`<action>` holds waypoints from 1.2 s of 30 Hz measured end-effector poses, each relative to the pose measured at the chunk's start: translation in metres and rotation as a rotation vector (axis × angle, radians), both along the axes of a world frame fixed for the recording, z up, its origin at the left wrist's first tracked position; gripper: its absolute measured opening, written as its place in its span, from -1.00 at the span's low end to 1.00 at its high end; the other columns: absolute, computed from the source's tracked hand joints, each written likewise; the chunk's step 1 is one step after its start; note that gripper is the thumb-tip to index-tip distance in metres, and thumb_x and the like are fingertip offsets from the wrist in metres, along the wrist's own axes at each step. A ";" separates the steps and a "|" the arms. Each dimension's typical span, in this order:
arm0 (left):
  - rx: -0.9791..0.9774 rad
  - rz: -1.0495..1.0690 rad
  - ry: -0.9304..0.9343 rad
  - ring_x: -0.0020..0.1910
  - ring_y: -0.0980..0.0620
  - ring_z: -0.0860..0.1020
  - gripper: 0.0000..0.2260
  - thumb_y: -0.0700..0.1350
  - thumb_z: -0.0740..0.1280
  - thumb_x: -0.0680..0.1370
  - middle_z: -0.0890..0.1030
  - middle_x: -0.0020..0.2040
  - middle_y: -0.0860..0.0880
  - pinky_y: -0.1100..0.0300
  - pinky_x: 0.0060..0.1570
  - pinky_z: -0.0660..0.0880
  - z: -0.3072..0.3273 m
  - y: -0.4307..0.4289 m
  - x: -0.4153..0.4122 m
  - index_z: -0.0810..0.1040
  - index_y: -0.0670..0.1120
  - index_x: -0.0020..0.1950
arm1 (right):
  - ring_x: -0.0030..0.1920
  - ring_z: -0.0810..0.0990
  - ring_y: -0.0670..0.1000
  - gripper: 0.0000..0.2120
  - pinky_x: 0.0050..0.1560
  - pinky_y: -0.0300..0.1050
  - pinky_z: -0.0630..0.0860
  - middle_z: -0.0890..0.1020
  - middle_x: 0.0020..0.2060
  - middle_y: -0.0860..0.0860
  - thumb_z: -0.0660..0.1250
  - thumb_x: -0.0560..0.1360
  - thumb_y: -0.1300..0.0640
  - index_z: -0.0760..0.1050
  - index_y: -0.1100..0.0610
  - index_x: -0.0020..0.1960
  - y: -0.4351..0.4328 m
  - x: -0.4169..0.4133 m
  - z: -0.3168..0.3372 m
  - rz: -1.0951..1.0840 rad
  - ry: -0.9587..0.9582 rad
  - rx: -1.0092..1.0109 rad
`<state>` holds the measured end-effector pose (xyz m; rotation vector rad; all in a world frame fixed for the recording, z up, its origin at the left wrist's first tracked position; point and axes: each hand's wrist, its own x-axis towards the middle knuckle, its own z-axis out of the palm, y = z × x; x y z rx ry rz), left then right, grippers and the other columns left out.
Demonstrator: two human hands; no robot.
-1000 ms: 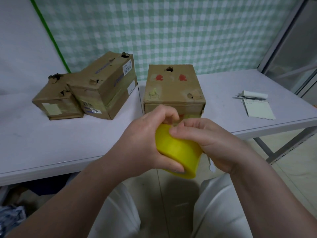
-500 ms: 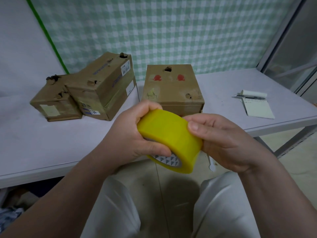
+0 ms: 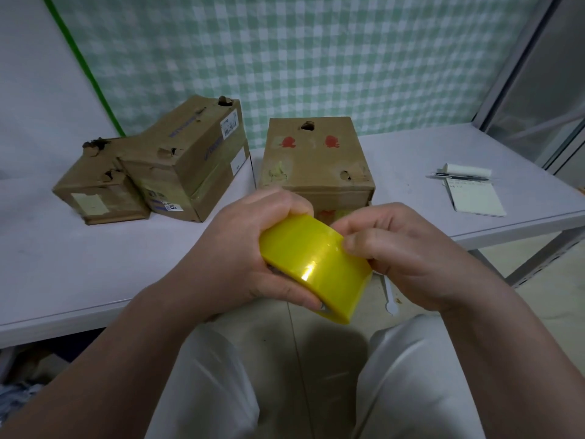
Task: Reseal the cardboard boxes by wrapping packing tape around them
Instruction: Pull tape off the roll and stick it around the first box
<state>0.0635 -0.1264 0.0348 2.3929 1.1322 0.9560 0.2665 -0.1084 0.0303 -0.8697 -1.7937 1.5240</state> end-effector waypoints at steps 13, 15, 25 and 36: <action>0.081 -0.060 0.166 -0.05 0.35 0.36 -0.38 0.37 0.41 0.15 0.42 -0.03 0.24 0.54 -0.03 0.25 0.003 -0.003 0.006 0.42 0.11 0.10 | -0.43 0.35 -0.10 -0.68 -0.39 -0.15 0.28 0.37 -0.50 -0.03 0.24 0.29 -0.11 0.49 0.14 -0.42 -0.009 -0.004 0.005 -0.033 -0.139 0.209; 0.073 -0.065 0.164 -0.05 0.35 0.36 -0.38 0.37 0.42 0.15 0.42 -0.04 0.25 0.54 -0.03 0.25 0.002 -0.004 0.007 0.42 0.12 0.10 | -0.46 0.32 -0.14 -0.71 -0.41 -0.18 0.26 0.35 -0.53 -0.06 0.26 0.31 -0.04 0.45 0.15 -0.44 -0.010 -0.004 0.007 -0.041 -0.207 0.259; 0.043 -0.097 0.201 -0.05 0.33 0.38 -0.39 0.36 0.42 0.16 0.42 -0.03 0.25 0.51 -0.03 0.26 0.000 -0.003 0.007 0.42 0.13 0.11 | -0.50 0.33 -0.14 -0.78 -0.45 -0.28 0.23 0.37 -0.56 -0.13 0.14 0.33 0.07 0.39 0.03 -0.47 -0.012 -0.004 0.009 -0.066 -0.369 0.389; 0.068 -0.104 0.241 -0.04 0.32 0.36 -0.38 0.38 0.40 0.17 0.43 -0.02 0.24 0.51 -0.02 0.26 0.008 -0.001 0.005 0.40 0.13 0.12 | -0.45 0.35 -0.07 -0.62 -0.38 -0.10 0.26 0.35 -0.52 -0.06 0.25 0.28 -0.20 0.47 0.11 -0.43 -0.006 -0.007 0.007 -0.035 -0.197 0.211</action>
